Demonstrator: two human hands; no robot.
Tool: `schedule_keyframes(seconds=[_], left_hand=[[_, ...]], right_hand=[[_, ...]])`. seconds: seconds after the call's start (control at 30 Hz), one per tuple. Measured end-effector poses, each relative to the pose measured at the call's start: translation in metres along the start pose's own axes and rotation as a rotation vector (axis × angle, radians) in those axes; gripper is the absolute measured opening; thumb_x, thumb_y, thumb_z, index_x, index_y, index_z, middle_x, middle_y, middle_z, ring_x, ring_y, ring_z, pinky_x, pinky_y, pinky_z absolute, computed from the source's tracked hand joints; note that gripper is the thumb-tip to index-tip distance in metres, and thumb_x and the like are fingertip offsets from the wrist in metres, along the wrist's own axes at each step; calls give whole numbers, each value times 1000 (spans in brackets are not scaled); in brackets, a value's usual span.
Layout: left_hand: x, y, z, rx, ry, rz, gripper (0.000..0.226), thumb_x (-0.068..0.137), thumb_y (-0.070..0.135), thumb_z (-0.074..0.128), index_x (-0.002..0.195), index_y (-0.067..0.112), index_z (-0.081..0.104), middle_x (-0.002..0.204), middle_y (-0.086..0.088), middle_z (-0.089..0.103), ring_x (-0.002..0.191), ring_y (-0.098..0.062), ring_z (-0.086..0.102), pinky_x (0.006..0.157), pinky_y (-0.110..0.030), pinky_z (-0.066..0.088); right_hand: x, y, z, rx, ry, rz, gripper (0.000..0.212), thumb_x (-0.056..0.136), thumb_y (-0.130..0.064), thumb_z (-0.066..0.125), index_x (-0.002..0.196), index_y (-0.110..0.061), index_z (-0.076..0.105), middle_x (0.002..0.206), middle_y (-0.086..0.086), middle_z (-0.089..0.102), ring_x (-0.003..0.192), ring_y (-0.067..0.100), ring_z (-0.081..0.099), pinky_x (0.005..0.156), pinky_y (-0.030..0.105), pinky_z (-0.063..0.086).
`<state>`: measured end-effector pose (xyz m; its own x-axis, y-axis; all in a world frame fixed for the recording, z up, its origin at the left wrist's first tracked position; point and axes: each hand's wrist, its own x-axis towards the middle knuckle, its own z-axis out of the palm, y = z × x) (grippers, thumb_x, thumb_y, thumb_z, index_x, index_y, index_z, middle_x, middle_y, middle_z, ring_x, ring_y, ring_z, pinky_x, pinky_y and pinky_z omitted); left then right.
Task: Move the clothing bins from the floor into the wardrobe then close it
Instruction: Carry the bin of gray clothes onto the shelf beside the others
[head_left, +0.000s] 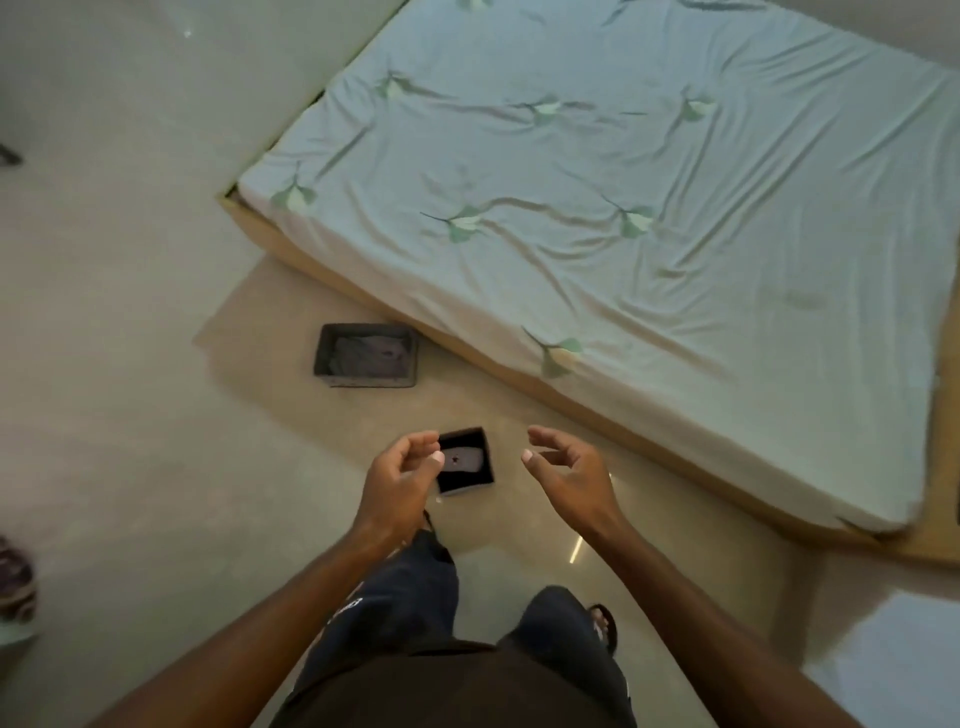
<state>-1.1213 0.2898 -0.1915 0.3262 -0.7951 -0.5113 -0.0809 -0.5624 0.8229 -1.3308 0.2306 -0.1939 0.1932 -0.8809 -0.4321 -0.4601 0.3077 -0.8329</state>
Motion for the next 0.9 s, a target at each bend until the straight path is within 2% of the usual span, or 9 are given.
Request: schedule_keyframes(seconds=[0.1,0.2,0.27,0.4,0.53,0.7,0.83,0.9], left_hand=[[38,1,-61,33,44,-7,27,93,18,60,119,18,62,109,6,66,101,-6,61,87,-22,52],[65,7,-95,47,92,0,28,92,20,60,120,18,62,110,6,66,101,-6,61,86,-22,50],[89,10,-122,27,146,2,27,92,19,60,120,18,62,109,6,66,101,-6,61,84,-21,49],[138,18,-160,19,198,-3,26,92,19,60,118,19,63,107,6,66,100,-7,61,82,-19,48],[202,20,-192,37,171,-34,24,92,21,61,116,22,62,106,7,66,99,-5,61,77,-14,48],[296,10,-220,156,138,-100,27,91,22,62,118,21,62,107,4,66,99,-6,61,83,-20,50],[364,-5,-237,268,64,-184,32,90,26,62,121,20,61,109,4,65,98,-8,61,83,-22,48],[405,-22,-242,325,45,-214,32,89,28,63,120,20,62,108,4,65,99,-11,61,84,-23,48]], right_hand=[[40,-36,52,12,-47,-4,38,89,-28,64,126,-23,60,116,-11,64,99,-1,63,71,12,52],[66,-58,80,32,-83,-2,37,89,-26,64,125,-22,60,104,-14,65,93,-2,64,69,13,54],[93,-75,104,16,-112,-5,37,88,-28,65,124,-23,61,105,-11,67,92,0,65,64,11,51],[145,-102,136,3,-132,-20,36,87,-32,65,122,-27,62,109,-14,66,95,-1,64,73,15,53],[208,-113,172,28,-107,14,37,88,-30,65,124,-24,61,110,-14,65,98,0,63,81,18,53],[288,-101,217,29,-67,108,39,88,-29,65,125,-20,61,116,-8,66,100,2,63,88,26,54],[342,-85,252,20,-52,189,38,88,-27,65,125,-18,62,118,-5,66,101,7,63,83,21,51],[376,-69,276,-3,-55,232,37,88,-26,65,124,-19,63,115,-3,67,96,6,62,85,22,52]])
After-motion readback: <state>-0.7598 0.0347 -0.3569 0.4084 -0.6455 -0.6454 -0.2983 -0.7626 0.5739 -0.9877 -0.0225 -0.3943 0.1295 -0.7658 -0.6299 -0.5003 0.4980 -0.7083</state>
